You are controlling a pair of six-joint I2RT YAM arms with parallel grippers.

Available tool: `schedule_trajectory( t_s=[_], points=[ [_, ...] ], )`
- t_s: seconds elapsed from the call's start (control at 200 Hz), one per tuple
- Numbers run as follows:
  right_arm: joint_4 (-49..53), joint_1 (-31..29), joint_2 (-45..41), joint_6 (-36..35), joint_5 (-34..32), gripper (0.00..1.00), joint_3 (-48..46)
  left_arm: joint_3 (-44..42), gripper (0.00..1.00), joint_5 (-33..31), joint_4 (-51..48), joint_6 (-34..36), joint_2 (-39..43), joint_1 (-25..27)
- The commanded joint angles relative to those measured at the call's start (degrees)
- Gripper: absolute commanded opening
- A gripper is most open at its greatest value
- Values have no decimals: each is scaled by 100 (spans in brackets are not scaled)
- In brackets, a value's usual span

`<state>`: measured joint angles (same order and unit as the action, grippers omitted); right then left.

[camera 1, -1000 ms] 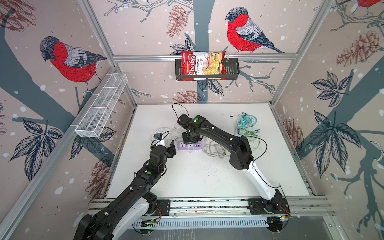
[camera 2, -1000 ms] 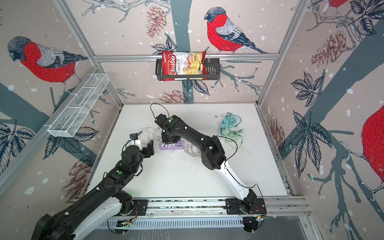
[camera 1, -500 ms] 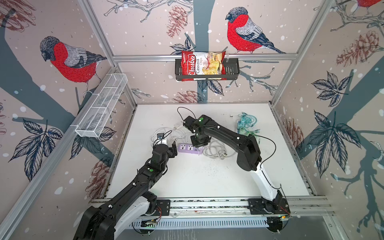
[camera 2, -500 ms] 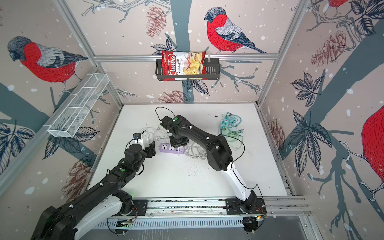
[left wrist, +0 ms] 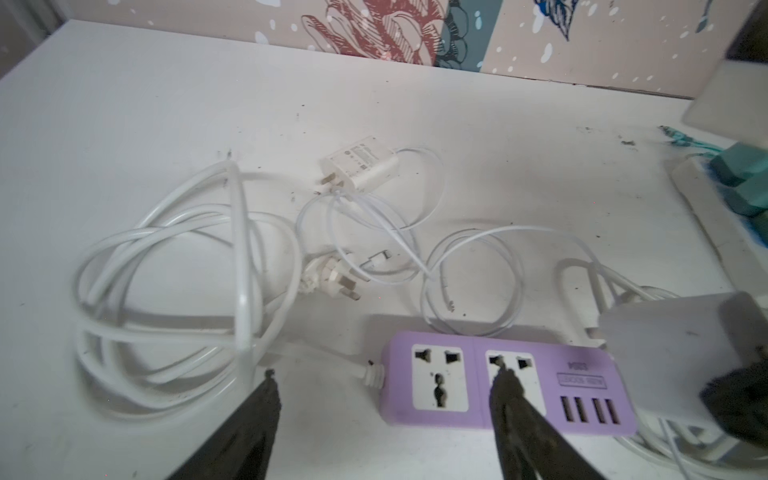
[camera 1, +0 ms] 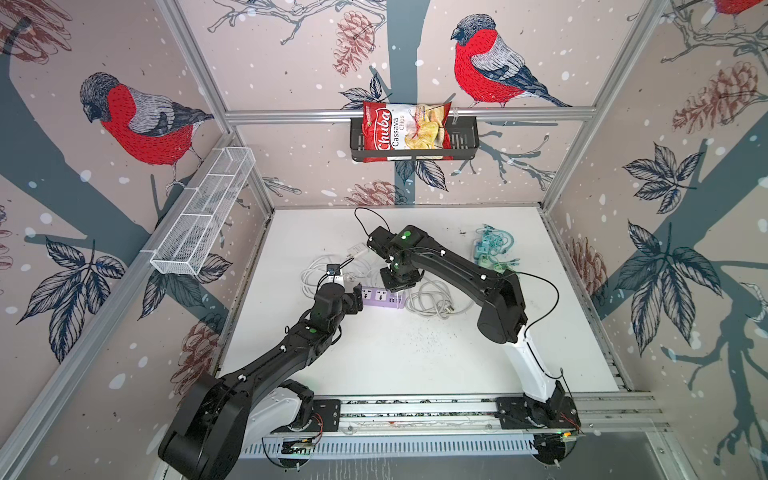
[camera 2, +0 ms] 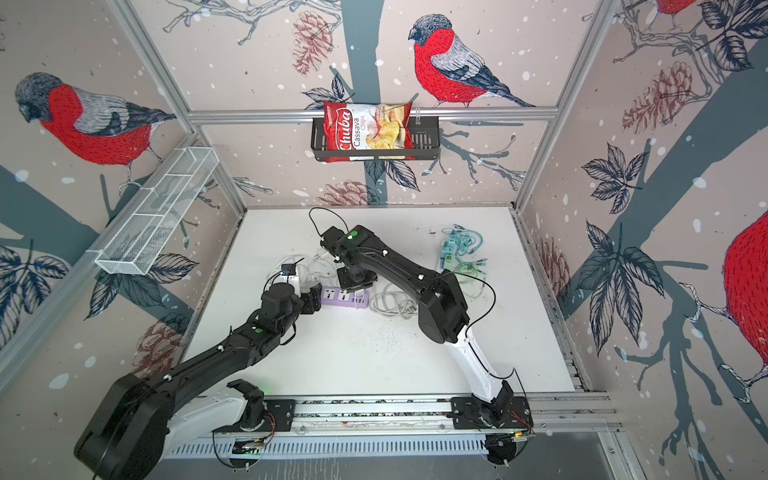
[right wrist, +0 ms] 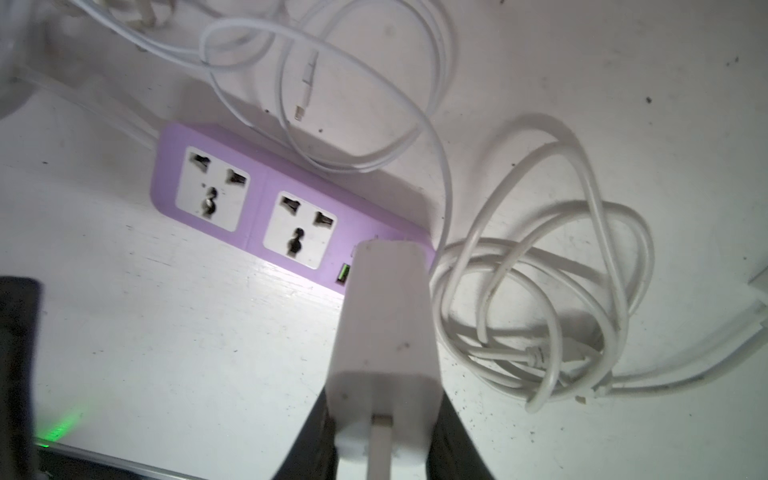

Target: Insert the plug

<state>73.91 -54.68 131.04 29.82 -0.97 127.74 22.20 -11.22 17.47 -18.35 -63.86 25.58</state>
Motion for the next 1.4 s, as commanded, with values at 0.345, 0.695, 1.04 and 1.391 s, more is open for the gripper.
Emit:
schedule_trajectory(
  t_s=[0.345,0.695,1.04,1.391],
  points=[
    [-513,-124,-626,270,198,1,-1001,379,75,1527,1012,-425,-1357,-510],
    [-1129,-86,-1183,314,316,1,-1937,949,72,1913,893,-507,-2210,-640],
    [-1545,-87,-1574,400,424,1,-2500,1252,65,2502,743,-496,-2955,-695],
    [-1497,-236,-1476,405,822,1,-2423,741,62,2635,839,-768,-2697,-594]
  ],
)
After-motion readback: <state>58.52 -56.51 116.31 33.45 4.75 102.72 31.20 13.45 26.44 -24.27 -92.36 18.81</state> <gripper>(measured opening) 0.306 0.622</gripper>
